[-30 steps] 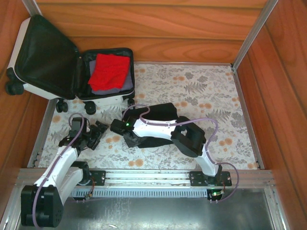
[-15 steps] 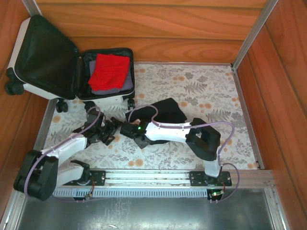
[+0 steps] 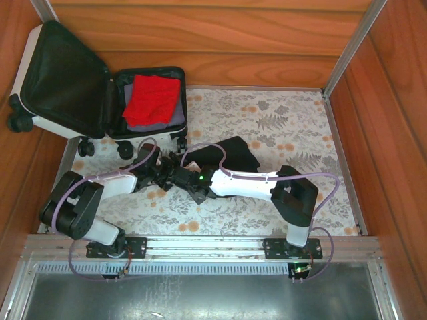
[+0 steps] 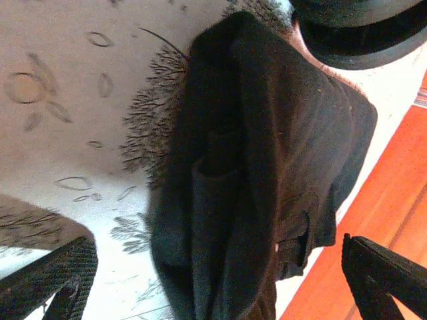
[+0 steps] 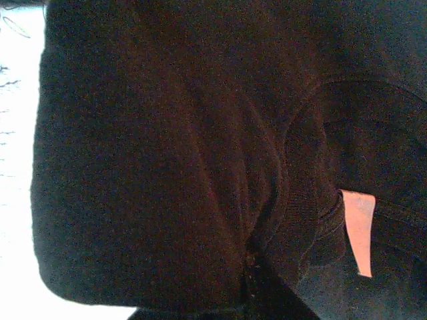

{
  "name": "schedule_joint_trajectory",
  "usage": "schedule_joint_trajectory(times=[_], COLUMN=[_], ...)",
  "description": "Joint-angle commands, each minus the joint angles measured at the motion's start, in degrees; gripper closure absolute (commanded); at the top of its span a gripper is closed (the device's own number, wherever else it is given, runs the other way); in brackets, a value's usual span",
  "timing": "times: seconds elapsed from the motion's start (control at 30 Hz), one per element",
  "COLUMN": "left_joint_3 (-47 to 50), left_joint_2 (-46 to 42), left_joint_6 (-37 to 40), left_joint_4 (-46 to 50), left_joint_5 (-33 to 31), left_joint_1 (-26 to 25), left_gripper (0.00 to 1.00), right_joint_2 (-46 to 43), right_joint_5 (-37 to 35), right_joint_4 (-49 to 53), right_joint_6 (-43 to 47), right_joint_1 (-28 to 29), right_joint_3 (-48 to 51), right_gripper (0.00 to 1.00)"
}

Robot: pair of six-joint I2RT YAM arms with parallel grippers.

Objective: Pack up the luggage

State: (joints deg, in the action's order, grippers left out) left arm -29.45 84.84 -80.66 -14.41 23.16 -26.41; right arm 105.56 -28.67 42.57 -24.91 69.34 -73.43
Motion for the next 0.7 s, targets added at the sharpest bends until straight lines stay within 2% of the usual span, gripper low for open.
schedule_joint_trajectory(times=[0.0, 0.23, 0.4, 0.67], left_joint_3=[-0.19, -1.17, 1.35, 1.39], left_joint_2=[4.22, 10.74, 10.83, 13.61], left_joint_6=[-2.99, -6.94, -7.89, -9.49], left_joint_4=[-1.41, -7.22, -8.52, -10.58], left_joint_5=[0.87, 1.74, -0.87, -0.97], left_joint_1=[-1.29, -4.54, -6.1, -7.28], left_gripper=[0.0, 0.01, 0.03, 0.06], right_joint_2=[-1.01, -1.88, -2.68, -3.6], right_joint_5=[-1.64, -2.62, -3.14, -2.93], right_joint_4=[-1.12, -1.0, -0.76, -0.73], right_joint_6=[0.12, 0.4, 0.43, 0.39], right_joint_1=[-0.26, -0.52, -0.94, -1.31], right_joint_3=[0.75, 0.13, 0.22, 0.02], right_gripper=[1.0, 1.0, 1.0, 1.0])
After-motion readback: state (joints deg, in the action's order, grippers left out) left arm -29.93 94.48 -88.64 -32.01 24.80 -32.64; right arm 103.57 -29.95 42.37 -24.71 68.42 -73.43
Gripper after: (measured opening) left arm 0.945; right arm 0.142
